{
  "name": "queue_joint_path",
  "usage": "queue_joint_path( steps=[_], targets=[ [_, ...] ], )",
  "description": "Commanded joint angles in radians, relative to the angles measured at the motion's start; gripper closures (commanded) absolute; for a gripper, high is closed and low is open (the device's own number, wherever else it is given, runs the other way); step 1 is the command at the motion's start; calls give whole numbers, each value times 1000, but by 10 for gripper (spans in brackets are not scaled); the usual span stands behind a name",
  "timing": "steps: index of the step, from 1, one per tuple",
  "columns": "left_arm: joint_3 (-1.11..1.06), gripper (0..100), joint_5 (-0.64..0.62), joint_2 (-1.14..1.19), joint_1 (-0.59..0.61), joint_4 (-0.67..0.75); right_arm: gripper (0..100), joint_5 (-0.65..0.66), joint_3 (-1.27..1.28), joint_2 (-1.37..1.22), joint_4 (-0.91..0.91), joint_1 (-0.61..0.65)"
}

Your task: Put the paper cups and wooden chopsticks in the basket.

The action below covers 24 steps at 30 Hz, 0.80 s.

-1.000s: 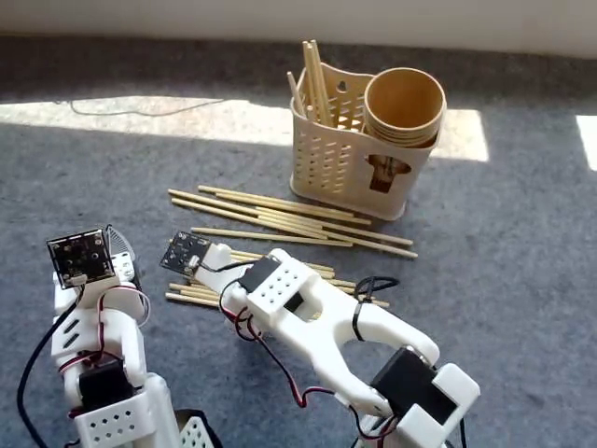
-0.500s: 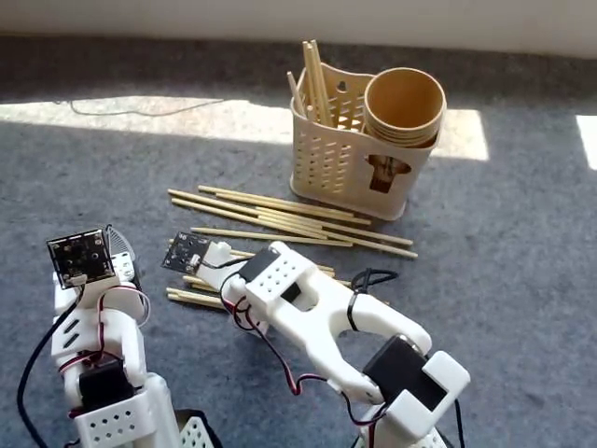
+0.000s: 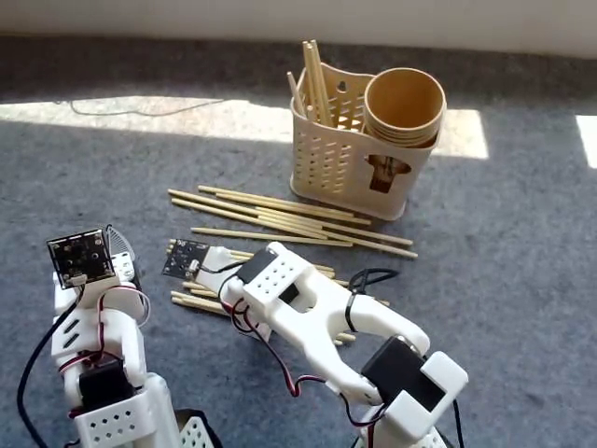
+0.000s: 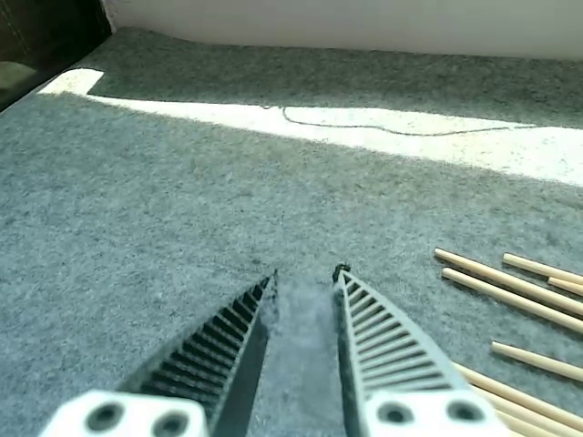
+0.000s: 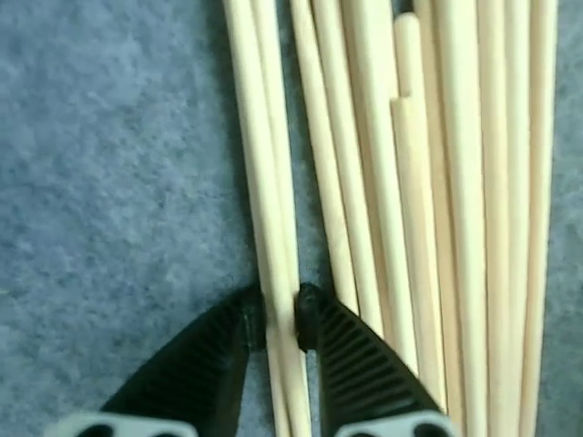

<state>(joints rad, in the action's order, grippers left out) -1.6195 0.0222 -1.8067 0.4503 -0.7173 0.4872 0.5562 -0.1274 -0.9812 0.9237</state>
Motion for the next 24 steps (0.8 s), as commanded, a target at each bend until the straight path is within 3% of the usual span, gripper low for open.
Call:
queue_joint_path(
  steps=[1,12,24],
  targets=[
    [5,889,-5,-7,7,3,993,11,2,39,-67,21],
    [5,889,-5,-7,7,3,993,9,15,335,-105,-114],
    [5,889,-5,-7,7,3,993,-121,15,562,-67,-209]
  ],
)
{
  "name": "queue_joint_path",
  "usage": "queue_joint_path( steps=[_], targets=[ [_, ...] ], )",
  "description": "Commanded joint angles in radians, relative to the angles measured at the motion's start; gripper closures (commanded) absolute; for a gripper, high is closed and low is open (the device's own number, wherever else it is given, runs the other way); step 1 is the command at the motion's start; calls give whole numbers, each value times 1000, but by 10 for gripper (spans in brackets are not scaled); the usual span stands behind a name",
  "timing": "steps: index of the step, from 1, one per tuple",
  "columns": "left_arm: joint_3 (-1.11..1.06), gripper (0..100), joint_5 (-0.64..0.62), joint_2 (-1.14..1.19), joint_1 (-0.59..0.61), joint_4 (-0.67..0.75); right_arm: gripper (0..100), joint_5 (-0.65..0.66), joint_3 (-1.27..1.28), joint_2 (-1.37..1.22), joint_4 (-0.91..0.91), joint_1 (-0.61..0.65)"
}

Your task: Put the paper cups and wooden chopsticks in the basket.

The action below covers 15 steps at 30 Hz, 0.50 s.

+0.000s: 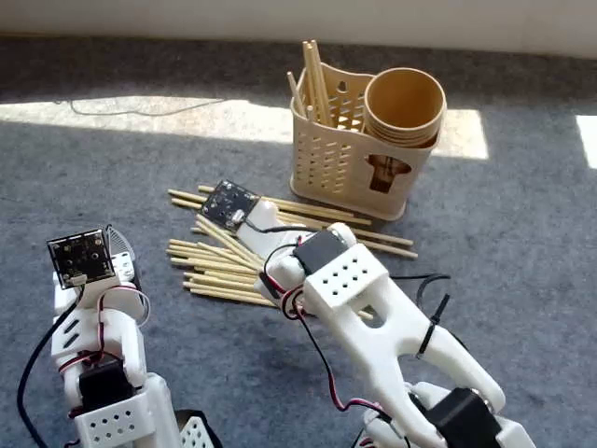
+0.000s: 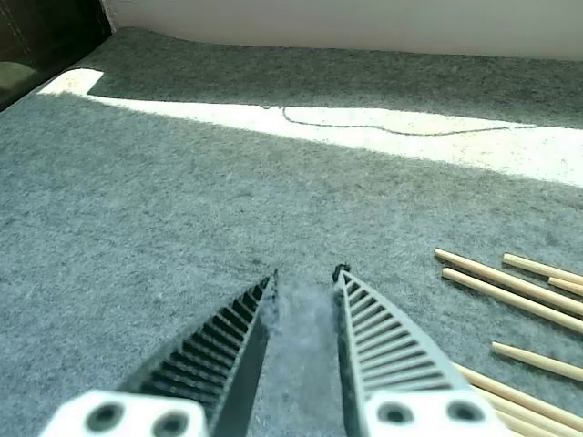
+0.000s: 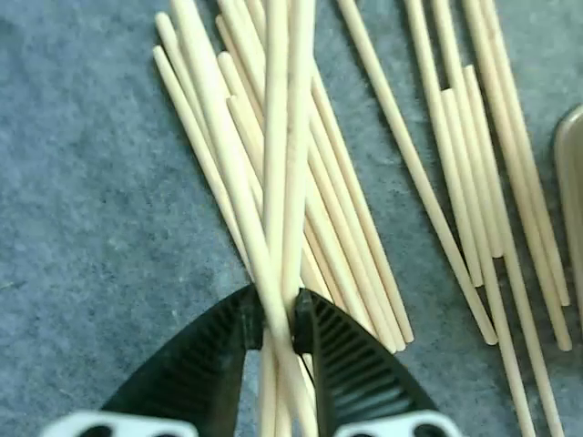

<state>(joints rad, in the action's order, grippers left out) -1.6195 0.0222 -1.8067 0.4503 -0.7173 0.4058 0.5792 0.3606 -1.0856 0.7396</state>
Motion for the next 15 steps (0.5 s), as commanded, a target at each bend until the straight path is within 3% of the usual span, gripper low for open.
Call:
queue_joint_path(
  steps=[1,12,15],
  targets=[
    [5,889,-5,-7,5,3,993,-52,-8,87,53,-31],
    [5,889,-5,-7,7,3,993,-132,18,157,162,-53],
    [5,889,-5,-7,7,3,993,-132,105,147,274,-51]
  ],
)
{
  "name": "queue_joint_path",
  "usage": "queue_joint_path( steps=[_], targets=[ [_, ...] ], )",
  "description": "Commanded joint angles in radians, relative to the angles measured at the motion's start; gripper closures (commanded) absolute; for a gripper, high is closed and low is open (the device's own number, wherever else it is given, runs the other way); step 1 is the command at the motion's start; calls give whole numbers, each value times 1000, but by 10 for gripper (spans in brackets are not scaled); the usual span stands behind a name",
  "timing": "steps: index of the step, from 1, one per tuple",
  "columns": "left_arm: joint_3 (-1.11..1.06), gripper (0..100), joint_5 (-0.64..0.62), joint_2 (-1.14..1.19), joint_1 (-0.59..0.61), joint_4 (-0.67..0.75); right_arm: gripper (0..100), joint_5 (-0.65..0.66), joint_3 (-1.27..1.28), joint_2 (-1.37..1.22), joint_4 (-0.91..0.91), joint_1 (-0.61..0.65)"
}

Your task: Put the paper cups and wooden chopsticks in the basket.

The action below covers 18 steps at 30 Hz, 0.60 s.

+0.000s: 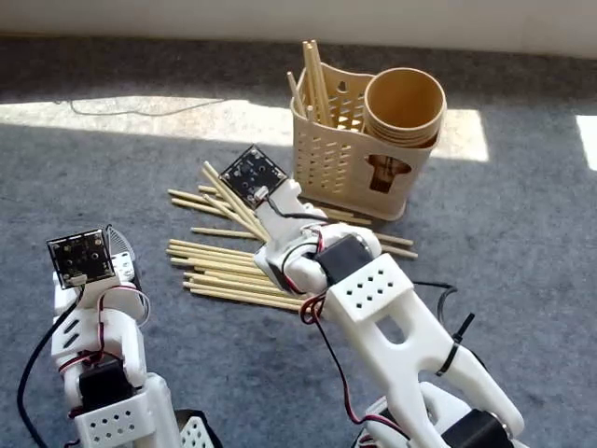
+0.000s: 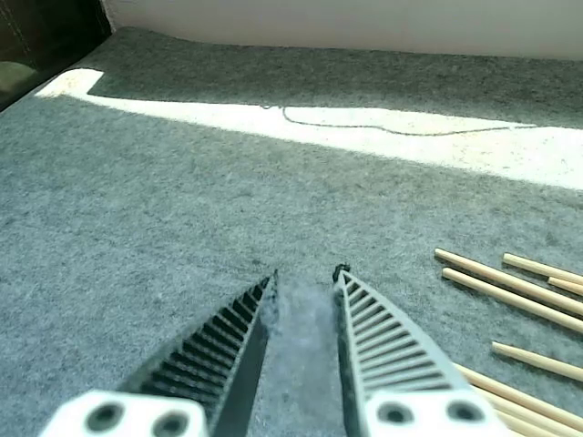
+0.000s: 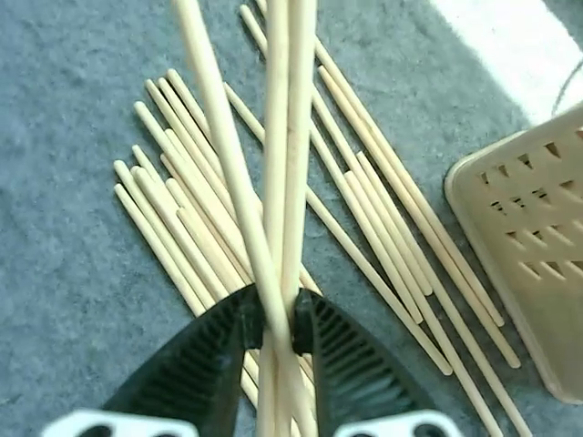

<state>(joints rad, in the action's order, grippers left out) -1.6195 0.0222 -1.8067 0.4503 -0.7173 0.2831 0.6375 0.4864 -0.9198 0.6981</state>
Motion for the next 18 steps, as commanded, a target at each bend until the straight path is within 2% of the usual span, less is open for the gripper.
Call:
queue_joint_path(
  steps=[1,7,13,18],
  targets=[
    [5,889,-5,-7,7,3,993,-9,85,24,165,-10],
    [5,889,-5,-7,7,3,993,-9,236,41,441,-8],
    [5,889,-5,-7,7,3,993,-9,246,42,463,-10],
    [5,889,-5,-7,7,3,993,-9,133,59,467,-8]
  ],
)
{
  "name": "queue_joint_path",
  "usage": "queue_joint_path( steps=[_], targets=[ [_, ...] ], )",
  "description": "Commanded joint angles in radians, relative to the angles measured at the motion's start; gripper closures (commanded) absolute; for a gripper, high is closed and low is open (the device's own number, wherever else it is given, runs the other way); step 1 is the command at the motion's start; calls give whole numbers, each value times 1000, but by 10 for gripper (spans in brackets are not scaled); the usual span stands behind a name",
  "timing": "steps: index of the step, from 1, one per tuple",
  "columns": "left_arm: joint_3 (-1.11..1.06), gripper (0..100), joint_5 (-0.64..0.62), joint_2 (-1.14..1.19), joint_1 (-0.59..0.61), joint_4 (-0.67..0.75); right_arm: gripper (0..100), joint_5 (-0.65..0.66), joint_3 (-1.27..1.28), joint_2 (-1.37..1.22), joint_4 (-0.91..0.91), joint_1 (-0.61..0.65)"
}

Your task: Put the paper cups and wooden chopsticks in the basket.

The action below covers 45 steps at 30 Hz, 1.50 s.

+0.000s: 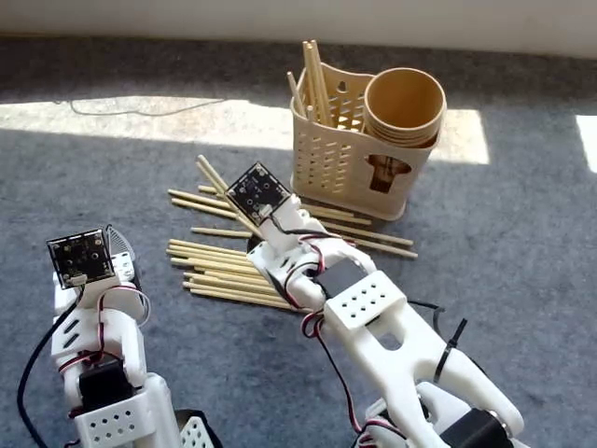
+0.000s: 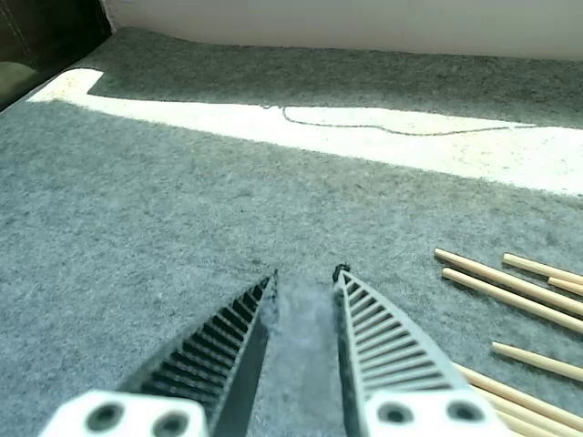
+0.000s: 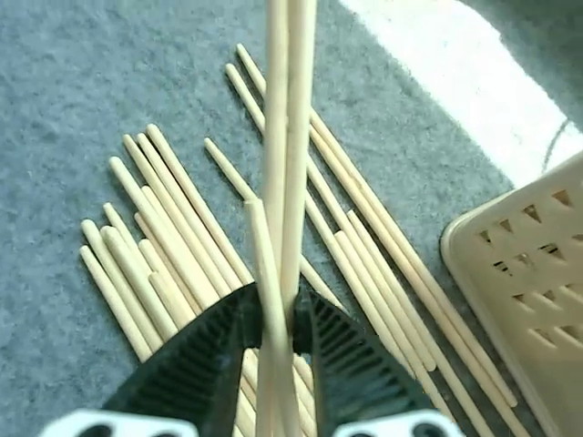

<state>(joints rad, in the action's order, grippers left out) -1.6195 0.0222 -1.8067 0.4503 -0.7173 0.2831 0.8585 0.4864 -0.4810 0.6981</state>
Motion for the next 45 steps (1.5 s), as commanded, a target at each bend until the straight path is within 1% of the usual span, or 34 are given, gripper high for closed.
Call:
queue_joint_path(
  steps=[1,13,19,22,28,33,35,39,45],
  targets=[
    [5,889,-5,-7,7,3,993,-9,-107,67,28,-8],
    [5,889,-5,-7,7,3,993,-6,-315,200,31,-15],
    [5,889,-5,-7,7,3,993,-2,-498,214,33,-27],
    [5,889,-5,-7,7,3,993,-2,-587,203,33,-79],
    [5,889,-5,-7,7,3,993,-8,-700,108,41,-229],
    [5,889,-5,-7,7,3,993,-9,-702,39,249,-317],
    [5,889,-5,-7,7,3,993,-38,-702,10,305,-338],
    [5,889,-5,-7,7,3,993,-164,-704,-56,361,-397],
    [4,889,-3,-7,7,3,993,-272,-700,-171,366,-464]
  ],
)
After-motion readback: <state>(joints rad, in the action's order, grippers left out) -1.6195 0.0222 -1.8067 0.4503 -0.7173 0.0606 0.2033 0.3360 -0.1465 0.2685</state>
